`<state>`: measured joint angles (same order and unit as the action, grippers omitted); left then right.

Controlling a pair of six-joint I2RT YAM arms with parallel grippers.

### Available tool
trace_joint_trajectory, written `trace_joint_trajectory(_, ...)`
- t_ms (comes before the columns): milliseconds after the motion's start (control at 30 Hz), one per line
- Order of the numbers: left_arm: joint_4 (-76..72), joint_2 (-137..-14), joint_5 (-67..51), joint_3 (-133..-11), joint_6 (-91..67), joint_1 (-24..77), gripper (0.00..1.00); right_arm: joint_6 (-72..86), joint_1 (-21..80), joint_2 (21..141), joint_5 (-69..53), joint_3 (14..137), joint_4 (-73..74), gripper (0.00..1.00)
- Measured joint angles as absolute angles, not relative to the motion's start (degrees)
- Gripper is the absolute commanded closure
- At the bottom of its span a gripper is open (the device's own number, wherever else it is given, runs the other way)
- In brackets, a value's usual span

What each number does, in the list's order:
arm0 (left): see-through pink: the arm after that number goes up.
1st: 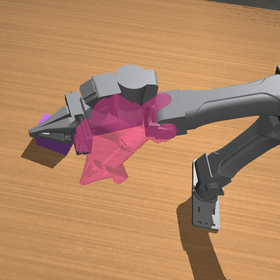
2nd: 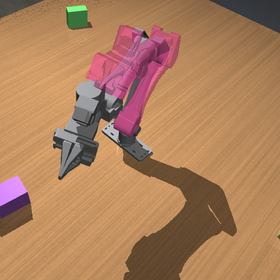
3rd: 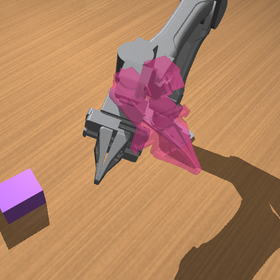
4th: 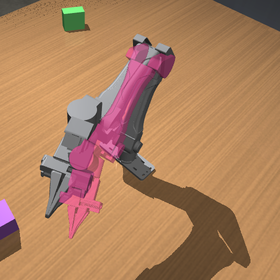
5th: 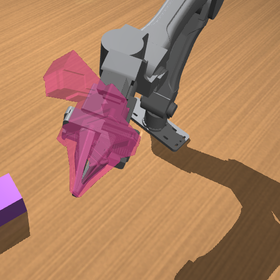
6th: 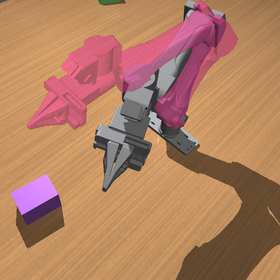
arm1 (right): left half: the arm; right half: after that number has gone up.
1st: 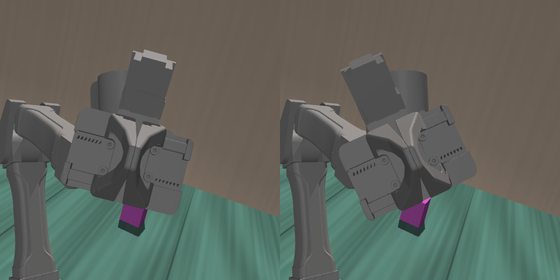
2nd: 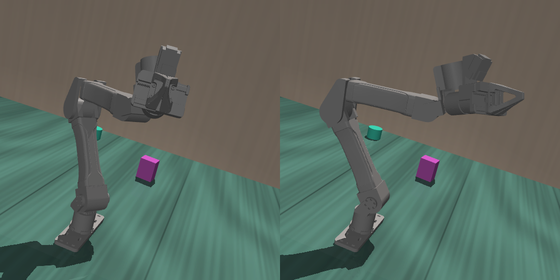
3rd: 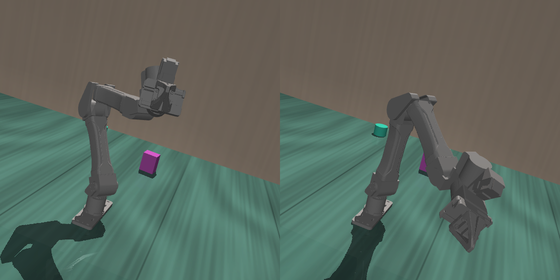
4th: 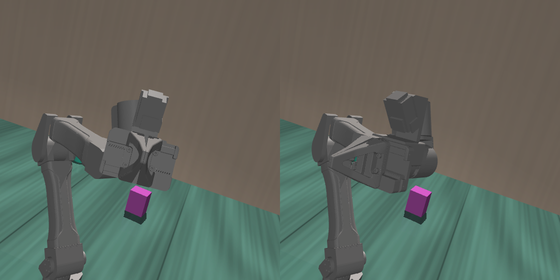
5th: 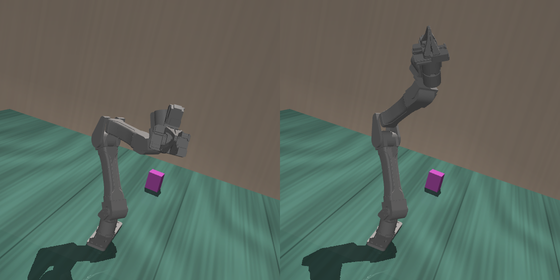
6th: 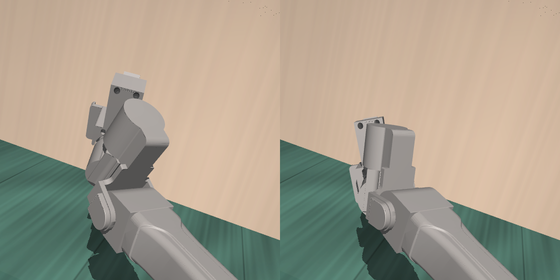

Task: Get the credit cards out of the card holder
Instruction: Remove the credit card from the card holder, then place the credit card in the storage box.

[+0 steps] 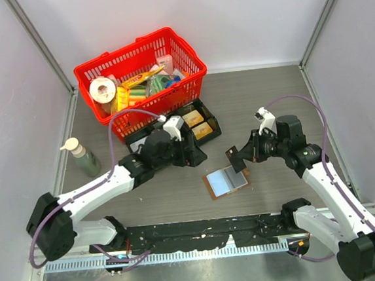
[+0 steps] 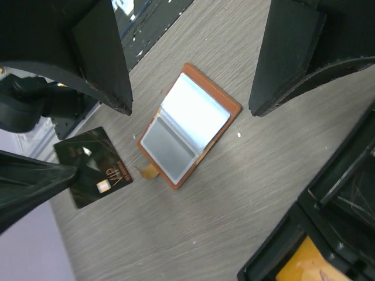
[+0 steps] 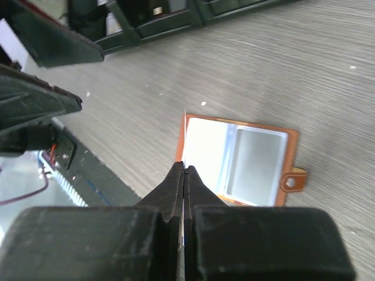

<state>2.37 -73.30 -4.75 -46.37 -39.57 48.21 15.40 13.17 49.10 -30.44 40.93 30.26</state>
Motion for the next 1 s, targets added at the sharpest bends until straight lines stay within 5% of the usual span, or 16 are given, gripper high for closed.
trace_joint_trajectory(400, 5.50, -66.98, -24.38, -46.87, -24.97, 46.02, 0.15, 12.88, 24.16, 49.60, -45.39, 41.10, 23.20, 0.99)
trace_joint_trajectory(567, 5.45, -67.00, -31.53, -47.29, -23.33, 46.02, 0.23, 11.09, 30.26, 51.31, -46.94, 42.33, 21.89, 0.99)
trace_joint_trajectory(800, 5.15, -68.42, -38.54, -48.12, -22.26, 46.02, 0.54, 10.57, 32.32, 52.01, -47.64, 42.65, 19.99, 0.99)
trace_joint_trajectory(967, 4.95, -68.88, -41.58, -48.12, -21.98, 46.02, 1.00, 10.26, 32.91, 52.40, -48.53, 42.65, 19.25, 0.98)
trace_joint_trajectory(1000, 4.95, -68.88, -41.98, -48.10, -21.67, 46.02, 1.00, 10.17, 32.93, 52.42, -48.49, 42.65, 19.22, 0.88)
